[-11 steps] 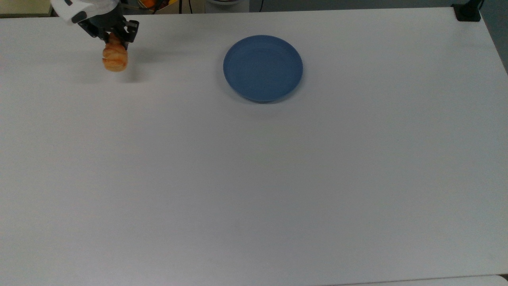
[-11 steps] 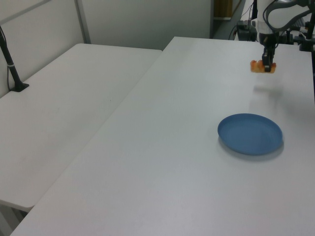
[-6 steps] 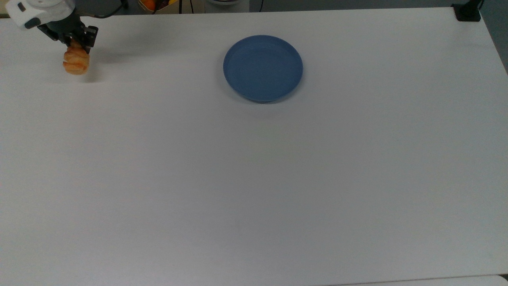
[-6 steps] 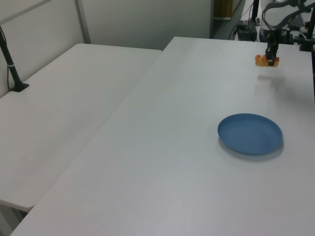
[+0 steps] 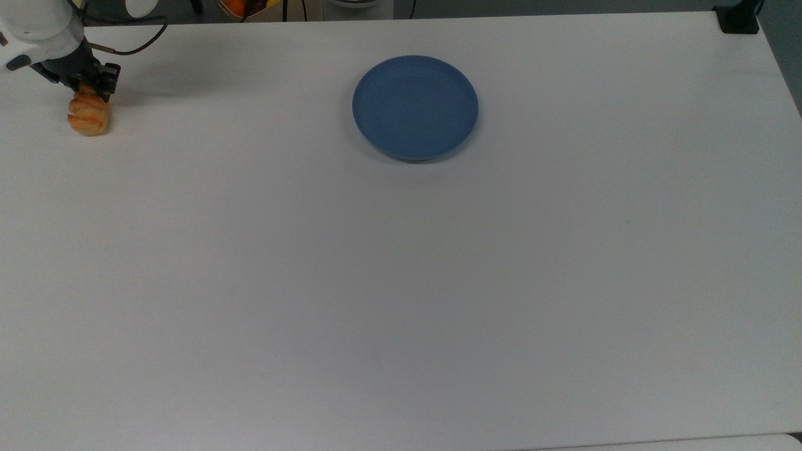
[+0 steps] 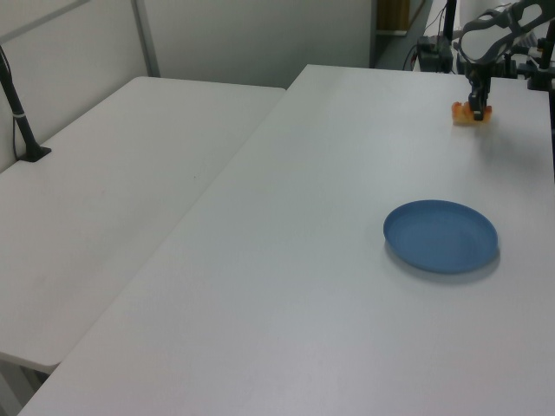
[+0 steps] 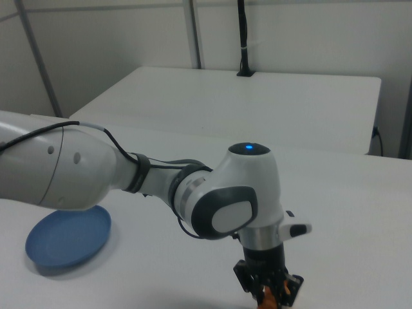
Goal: Put the bread on the table
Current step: 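Lower the bread roll onto the table and open the gripper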
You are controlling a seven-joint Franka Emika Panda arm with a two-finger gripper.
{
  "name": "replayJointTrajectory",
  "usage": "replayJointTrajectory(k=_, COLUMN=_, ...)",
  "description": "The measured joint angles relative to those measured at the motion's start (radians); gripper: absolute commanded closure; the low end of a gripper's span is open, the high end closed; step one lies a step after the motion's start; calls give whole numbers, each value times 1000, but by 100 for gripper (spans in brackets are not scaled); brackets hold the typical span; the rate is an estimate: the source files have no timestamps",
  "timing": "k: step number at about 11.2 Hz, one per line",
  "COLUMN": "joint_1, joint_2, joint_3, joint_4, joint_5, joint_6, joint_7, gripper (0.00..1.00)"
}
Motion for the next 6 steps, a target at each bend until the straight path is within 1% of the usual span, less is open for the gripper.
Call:
replayJointTrajectory(k=1, joint_1=-17, joint_2=6, joint_3=0, joint_4=2, joint_5=0, joint_6=0, joint_7=-24, gripper=38)
replayJointTrajectory(k=2, joint_1=-27, joint_2=8, joint_3=0, joint_4=3, joint_5=0, joint_6=0, joint_7=-39, gripper=30)
replayJointTrajectory(k=3, joint_1=-29, joint_2=8, joint_3=0, joint_4=4, joint_5=0, joint_6=0, joint_7=-43, gripper=17)
replayJointTrajectory(k=4, joint_1=-29, joint_2=8, joint_3=2, joint_4=4, joint_5=0, joint_6=0, joint_7=-43, gripper=0)
replayJointTrajectory(k=6, joint_1=-29, joint_2=8, joint_3=3, joint_4=4, joint_5=0, joint_6=0, joint_7=-43, gripper=0)
